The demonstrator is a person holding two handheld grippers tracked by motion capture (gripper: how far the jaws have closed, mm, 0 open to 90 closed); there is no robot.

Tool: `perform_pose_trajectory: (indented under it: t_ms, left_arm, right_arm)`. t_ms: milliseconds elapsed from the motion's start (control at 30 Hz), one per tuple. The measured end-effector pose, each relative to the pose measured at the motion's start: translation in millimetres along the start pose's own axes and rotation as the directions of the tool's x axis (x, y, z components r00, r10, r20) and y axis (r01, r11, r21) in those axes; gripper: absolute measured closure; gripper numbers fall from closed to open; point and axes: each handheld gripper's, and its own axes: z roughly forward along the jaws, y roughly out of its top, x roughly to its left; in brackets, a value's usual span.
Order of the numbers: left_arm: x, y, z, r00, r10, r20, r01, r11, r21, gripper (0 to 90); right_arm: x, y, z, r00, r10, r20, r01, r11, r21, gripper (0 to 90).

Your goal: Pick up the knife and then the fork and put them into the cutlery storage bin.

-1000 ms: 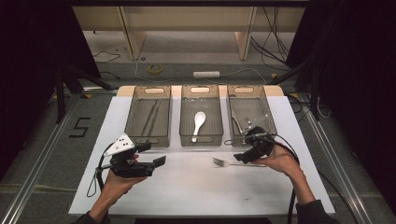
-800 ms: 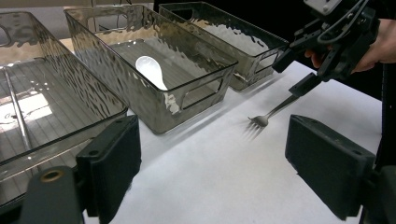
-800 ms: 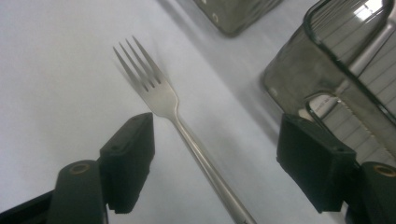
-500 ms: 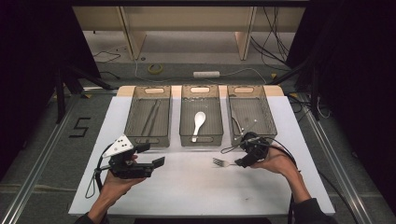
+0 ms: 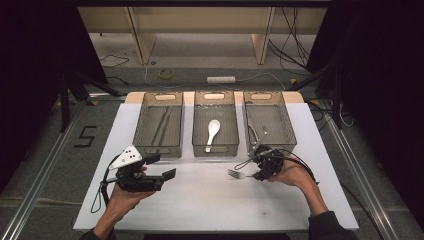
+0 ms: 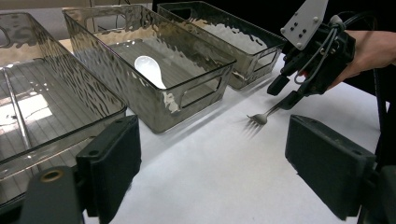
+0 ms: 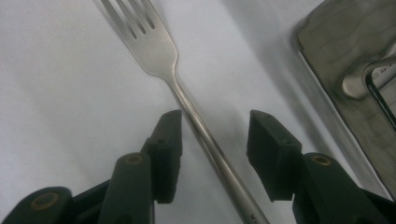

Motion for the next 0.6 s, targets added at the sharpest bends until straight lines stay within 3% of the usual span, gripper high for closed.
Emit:
perform_pose_trajectory:
  t_ms: [400, 600]
  left_arm:
    - [-0.7, -0.1, 0.5, 1.0, 0.001, 0.0, -0.001, 1.0, 0.003, 18.1]
    - [-0.9, -0.1, 0.8, 1.0, 0.0, 0.001, 0.0, 1.0, 0.005, 18.1]
  right_arm:
    - [0.1, 0.6, 7.9, 0.999, -0.02, -0.04, 0.021, 0.999, 0.036, 68.7]
    - [1.1, 1.4, 8.1, 0.9992, -0.022, -0.033, 0.023, 0.999, 0.043, 70.9]
